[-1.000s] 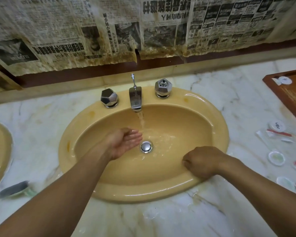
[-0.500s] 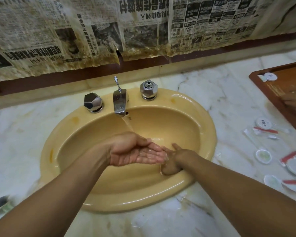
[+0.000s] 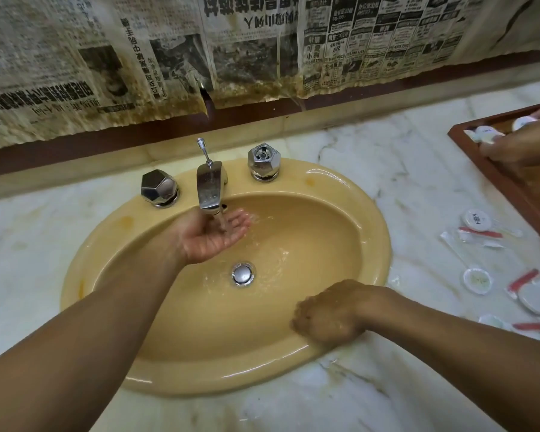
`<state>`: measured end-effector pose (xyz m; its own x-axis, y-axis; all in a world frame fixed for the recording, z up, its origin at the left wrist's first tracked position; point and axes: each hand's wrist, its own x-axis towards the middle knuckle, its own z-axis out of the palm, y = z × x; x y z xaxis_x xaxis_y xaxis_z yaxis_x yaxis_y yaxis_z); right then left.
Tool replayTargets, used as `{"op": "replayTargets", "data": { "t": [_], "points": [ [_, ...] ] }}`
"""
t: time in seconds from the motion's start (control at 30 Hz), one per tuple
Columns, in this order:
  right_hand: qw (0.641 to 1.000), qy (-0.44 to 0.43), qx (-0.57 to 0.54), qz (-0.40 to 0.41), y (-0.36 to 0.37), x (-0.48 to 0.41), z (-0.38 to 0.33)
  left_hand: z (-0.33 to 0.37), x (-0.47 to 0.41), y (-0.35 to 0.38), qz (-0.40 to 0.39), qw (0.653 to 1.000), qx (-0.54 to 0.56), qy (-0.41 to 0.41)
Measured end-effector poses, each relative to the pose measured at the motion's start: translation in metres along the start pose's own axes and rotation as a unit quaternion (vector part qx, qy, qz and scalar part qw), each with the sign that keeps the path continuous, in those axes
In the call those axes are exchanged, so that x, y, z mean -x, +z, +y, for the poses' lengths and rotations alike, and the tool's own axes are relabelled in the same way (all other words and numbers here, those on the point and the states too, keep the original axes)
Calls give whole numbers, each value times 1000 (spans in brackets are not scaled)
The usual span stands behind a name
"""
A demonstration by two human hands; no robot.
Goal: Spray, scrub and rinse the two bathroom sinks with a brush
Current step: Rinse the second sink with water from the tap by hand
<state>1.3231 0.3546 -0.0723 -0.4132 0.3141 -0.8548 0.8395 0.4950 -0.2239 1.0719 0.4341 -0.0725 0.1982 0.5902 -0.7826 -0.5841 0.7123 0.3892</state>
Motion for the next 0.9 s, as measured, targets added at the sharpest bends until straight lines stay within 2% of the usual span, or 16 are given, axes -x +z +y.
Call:
{"op": "replayTargets", "data": {
  "t": [0.13,0.27,0.33,0.43,0.5,0.57,0.63,0.77,0.9],
  "points": [
    [998,19,55,22,-11,-14,18,-23,-1,26,-61,994,-50,-73],
    [996,52,21,70,-31,-29,35,-45,28,45,-115,972,-162,-125],
    [997,41,14,63,-28,-35,22,-48,35,36,-82,974,-176,-116],
    [998,-29,27,-42,-6,-35,-6,-38,32,11,11,985,-164,-53],
    [999,-21,40,-26,-4,-33,3,-25,26,-7,62,987,-146,-20],
    [996,35,78,22,-9,-30,20,-14,21,-19,91,988,-126,-6],
    [994,59,88,34,-13,-21,24,-7,17,-24,99,988,-115,-1],
    [1000,-29,6,1,0,5,-15,2,7,-16,70,991,-116,9],
    [999,-40,4,17,2,8,-16,0,-8,1,38,999,-15,-7]
  ]
}}
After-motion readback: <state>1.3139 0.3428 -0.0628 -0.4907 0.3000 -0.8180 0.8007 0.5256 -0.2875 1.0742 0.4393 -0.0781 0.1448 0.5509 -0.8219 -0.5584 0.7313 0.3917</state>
